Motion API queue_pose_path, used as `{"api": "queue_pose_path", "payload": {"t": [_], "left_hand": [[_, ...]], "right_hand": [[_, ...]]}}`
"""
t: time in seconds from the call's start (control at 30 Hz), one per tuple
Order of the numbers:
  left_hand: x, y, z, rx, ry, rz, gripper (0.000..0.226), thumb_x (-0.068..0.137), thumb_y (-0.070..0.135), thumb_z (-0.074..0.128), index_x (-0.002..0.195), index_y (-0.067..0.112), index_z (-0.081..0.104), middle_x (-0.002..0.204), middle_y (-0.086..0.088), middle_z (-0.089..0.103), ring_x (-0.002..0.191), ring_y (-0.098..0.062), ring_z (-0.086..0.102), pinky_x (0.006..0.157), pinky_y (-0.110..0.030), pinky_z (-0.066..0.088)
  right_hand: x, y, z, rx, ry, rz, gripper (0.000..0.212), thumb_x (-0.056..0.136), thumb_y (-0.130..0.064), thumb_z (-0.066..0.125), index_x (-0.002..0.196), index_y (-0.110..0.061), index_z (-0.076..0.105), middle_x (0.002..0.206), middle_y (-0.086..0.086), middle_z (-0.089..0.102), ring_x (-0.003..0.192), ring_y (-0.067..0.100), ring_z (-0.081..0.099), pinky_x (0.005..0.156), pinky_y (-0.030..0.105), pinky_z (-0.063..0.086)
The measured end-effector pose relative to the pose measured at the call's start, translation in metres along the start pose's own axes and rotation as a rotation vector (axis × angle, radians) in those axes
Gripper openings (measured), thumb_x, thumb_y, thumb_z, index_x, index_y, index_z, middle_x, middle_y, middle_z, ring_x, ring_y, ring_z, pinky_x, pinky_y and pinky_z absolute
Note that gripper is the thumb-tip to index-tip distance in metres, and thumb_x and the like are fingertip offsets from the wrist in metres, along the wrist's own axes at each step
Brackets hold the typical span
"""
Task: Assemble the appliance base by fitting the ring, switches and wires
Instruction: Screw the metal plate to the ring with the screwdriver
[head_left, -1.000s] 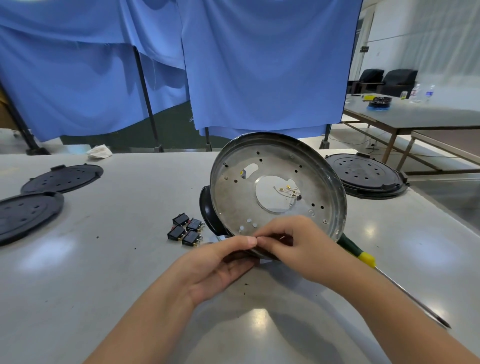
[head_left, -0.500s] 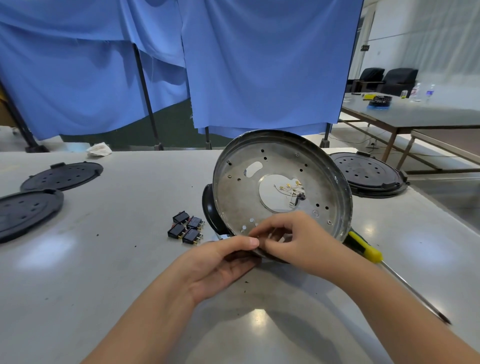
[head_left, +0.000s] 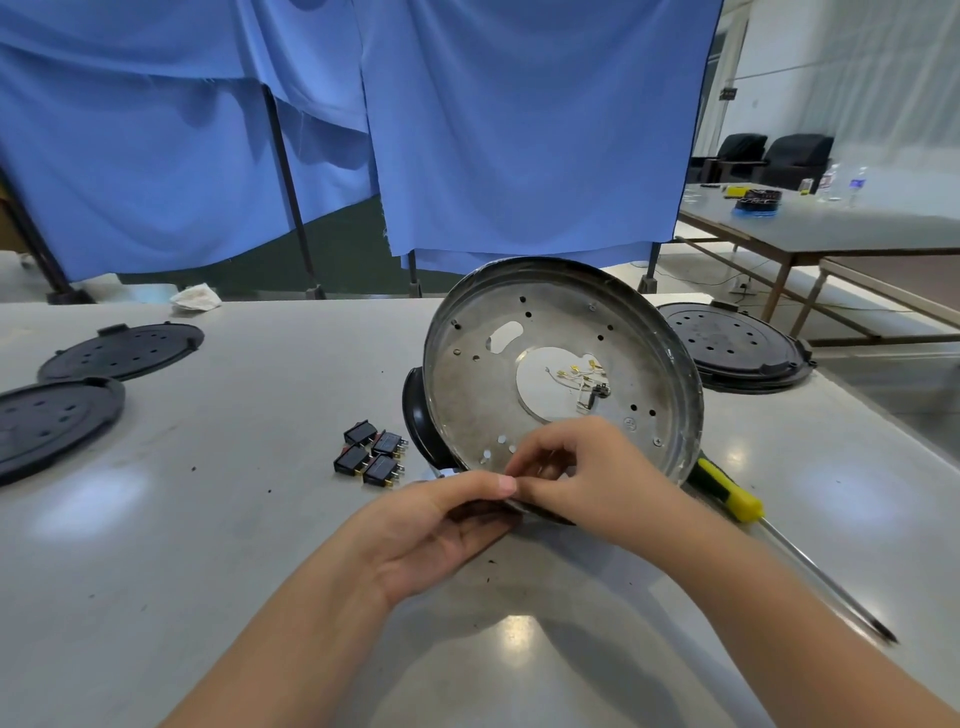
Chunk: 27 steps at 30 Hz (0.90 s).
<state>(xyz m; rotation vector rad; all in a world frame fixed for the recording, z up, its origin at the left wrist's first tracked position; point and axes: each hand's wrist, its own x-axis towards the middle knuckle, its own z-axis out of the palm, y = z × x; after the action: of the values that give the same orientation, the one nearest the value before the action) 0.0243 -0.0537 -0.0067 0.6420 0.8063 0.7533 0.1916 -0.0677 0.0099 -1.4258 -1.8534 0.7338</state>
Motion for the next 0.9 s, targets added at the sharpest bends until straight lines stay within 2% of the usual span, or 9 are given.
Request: {"api": "queue_pose_path", "payload": {"t": [0.1,0.2,0.3,0.43,0.53,0.67,0.8,0.9], "left_hand": [[0.001,0.001,-0.001,0.006,-0.008,-0.001,0.023,0.059,-0.004,0.068,0.08,-0.007,0.074,0.095,-0.021,0.072,0.081,-0.024,0.072,0.085,-0.033,0.056],[0.001,0.002,-0.002,-0.003,-0.029,-0.013,0.023,0.061,-0.006,0.067,0.083,-0.009,0.074,0.097,-0.023,0.071,0.084,-0.025,0.072,0.086,-0.034,0.056],[0.001,0.003,-0.002,-0.026,-0.044,-0.021,0.023,0.061,-0.007,0.066,0.083,-0.011,0.073,0.099,-0.024,0.071,0.085,-0.027,0.072,0.085,-0.035,0.056],[0.002,0.003,-0.002,-0.038,-0.027,-0.008,0.03,0.058,-0.005,0.069,0.088,-0.011,0.073,0.107,-0.025,0.068,0.092,-0.03,0.069,0.085,-0.038,0.056],[0.003,0.003,-0.002,-0.046,0.022,0.0,0.035,0.057,-0.003,0.073,0.091,-0.009,0.073,0.111,-0.026,0.067,0.101,-0.033,0.066,0.085,-0.043,0.055],[0.003,0.004,-0.004,-0.042,0.071,0.012,0.038,0.052,0.002,0.078,0.089,-0.005,0.073,0.105,-0.024,0.069,0.1,-0.034,0.067,0.082,-0.043,0.056],[0.001,0.006,-0.006,-0.05,0.101,0.024,0.046,0.054,0.003,0.078,0.098,-0.005,0.068,0.104,-0.024,0.069,0.103,-0.035,0.066,0.081,-0.043,0.057],[0.0,0.007,-0.006,-0.062,0.105,0.028,0.05,0.052,0.003,0.078,0.101,-0.006,0.067,0.101,-0.024,0.07,0.097,-0.034,0.067,0.077,-0.042,0.059]], "right_hand": [[0.0,-0.001,0.0,-0.02,-0.006,-0.017,0.01,0.077,-0.015,0.075,0.073,-0.024,0.072,0.07,0.005,0.07,0.059,0.01,0.058,0.061,0.027,0.052],[0.001,0.0,-0.002,-0.05,-0.008,-0.018,0.014,0.077,-0.016,0.076,0.071,-0.028,0.071,0.071,0.005,0.069,0.059,0.007,0.055,0.062,0.028,0.051],[0.0,0.001,-0.002,-0.066,0.001,-0.025,0.015,0.077,-0.017,0.077,0.072,-0.03,0.071,0.074,0.006,0.069,0.062,0.012,0.057,0.066,0.03,0.051],[-0.005,-0.001,-0.013,-0.088,-0.017,-0.031,0.008,0.077,-0.021,0.077,0.081,-0.026,0.073,0.08,0.003,0.07,0.073,0.017,0.062,0.068,0.026,0.05],[-0.009,0.001,-0.04,-0.029,0.072,-0.021,0.006,0.076,-0.022,0.079,0.079,-0.023,0.074,0.078,0.001,0.072,0.07,0.018,0.064,0.066,0.024,0.052],[-0.014,0.011,-0.075,-0.037,0.261,0.0,0.004,0.079,-0.025,0.075,0.077,-0.027,0.074,0.073,-0.011,0.071,0.066,0.011,0.063,0.062,0.019,0.052],[-0.016,0.039,-0.102,-0.237,0.431,0.16,0.011,0.084,-0.03,0.068,0.073,-0.028,0.067,0.072,-0.009,0.066,0.064,0.006,0.059,0.056,0.019,0.041],[-0.018,0.059,-0.115,-0.401,0.324,0.462,0.009,0.086,-0.025,0.064,0.078,-0.021,0.062,0.085,0.001,0.067,0.072,0.009,0.056,0.057,0.025,0.041]]}}
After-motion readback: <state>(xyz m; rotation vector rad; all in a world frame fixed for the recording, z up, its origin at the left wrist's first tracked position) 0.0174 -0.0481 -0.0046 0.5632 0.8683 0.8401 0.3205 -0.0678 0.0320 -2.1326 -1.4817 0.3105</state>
